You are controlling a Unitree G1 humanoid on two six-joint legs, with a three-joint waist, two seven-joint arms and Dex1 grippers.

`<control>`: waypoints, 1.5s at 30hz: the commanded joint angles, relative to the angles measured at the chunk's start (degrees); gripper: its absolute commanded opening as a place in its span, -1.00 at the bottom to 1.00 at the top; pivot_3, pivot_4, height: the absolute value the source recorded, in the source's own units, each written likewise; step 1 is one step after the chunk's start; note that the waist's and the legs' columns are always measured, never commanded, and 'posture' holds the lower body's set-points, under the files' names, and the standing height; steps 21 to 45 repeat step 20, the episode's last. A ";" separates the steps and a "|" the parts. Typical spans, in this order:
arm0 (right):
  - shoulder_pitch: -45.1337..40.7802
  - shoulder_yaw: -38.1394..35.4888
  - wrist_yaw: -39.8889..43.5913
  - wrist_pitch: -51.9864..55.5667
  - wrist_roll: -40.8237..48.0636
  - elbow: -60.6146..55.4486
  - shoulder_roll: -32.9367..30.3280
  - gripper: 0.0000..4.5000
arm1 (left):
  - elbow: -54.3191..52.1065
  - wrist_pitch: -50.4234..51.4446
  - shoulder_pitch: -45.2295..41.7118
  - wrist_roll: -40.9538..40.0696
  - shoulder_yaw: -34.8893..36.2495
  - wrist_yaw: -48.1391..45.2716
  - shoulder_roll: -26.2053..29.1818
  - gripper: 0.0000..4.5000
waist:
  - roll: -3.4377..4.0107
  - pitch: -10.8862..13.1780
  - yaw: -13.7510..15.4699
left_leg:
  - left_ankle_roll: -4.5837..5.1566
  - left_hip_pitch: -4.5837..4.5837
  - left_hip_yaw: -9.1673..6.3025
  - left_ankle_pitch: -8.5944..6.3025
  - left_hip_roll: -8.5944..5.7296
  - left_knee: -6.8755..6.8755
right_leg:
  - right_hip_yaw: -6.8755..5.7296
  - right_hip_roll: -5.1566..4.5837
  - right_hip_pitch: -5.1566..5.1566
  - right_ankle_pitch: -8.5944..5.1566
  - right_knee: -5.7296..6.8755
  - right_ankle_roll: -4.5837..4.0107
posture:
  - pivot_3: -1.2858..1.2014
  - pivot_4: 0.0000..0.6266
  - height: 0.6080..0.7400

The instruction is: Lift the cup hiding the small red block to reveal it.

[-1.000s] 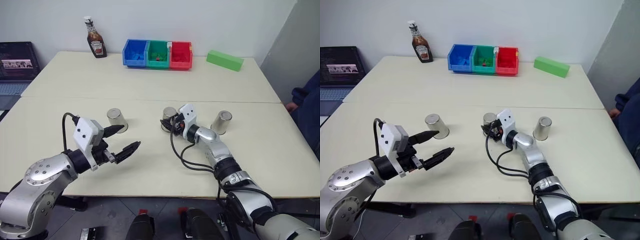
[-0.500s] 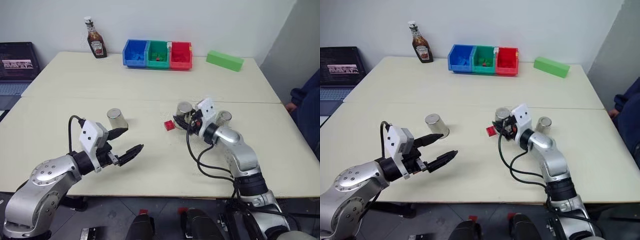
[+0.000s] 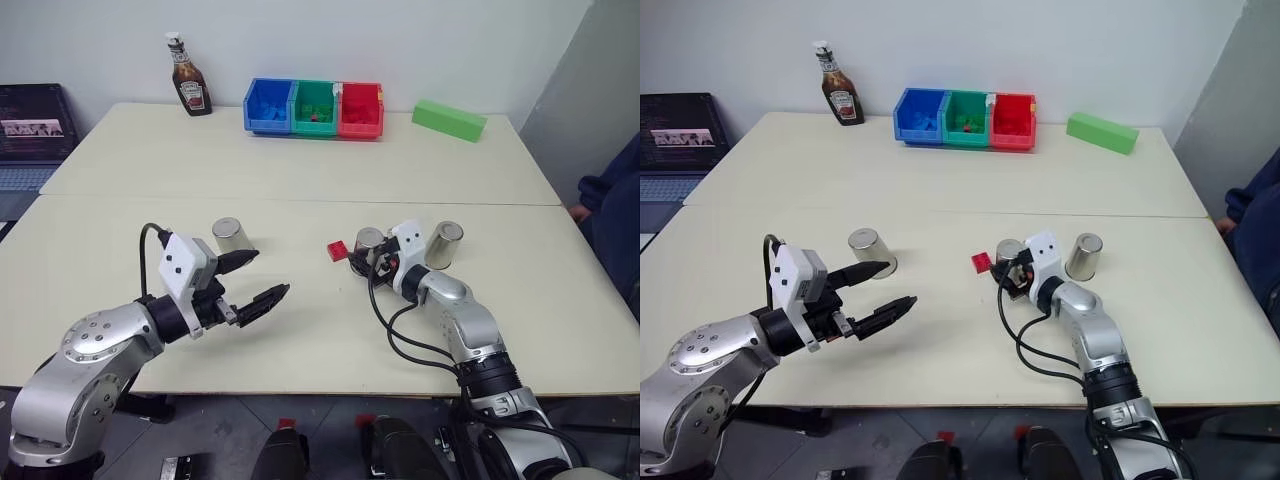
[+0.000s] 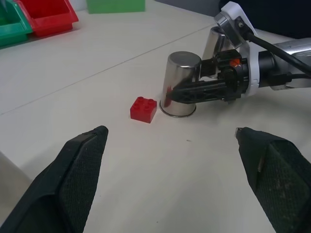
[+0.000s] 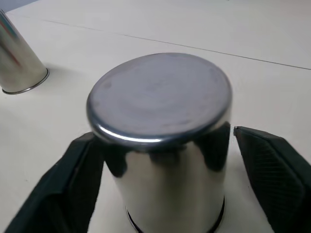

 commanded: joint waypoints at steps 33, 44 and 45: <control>11.94 -12.80 9.18 38.74 22.08 -45.50 -26.42 1.00 | -0.48 5.50 -0.65 -3.32 2.00 -0.73 5.87 1.00 | 0.02 0.01 0.05 | 0.01 0.09 -0.03 0.01 0.04 -0.03 | -0.02 0.07 0.06 -0.04 -0.02 0.04 | 0.03 -0.52 1.00; 11.94 -12.80 9.18 38.74 22.08 -45.50 -26.42 1.00 | -0.48 5.50 -0.65 -3.32 2.00 -0.73 5.87 1.00 | 0.02 0.01 0.05 | 0.01 0.09 -0.03 0.01 0.04 -0.03 | -0.02 0.07 0.06 -0.04 -0.02 0.04 | 0.03 -0.52 1.00; 11.94 -12.80 9.18 38.74 22.08 -45.50 -26.42 1.00 | -0.48 5.50 -0.65 -3.32 2.00 -0.73 5.87 1.00 | 0.02 0.01 0.05 | 0.01 0.09 -0.03 0.01 0.04 -0.03 | -0.02 0.07 0.06 -0.04 -0.02 0.04 | 0.03 -0.52 1.00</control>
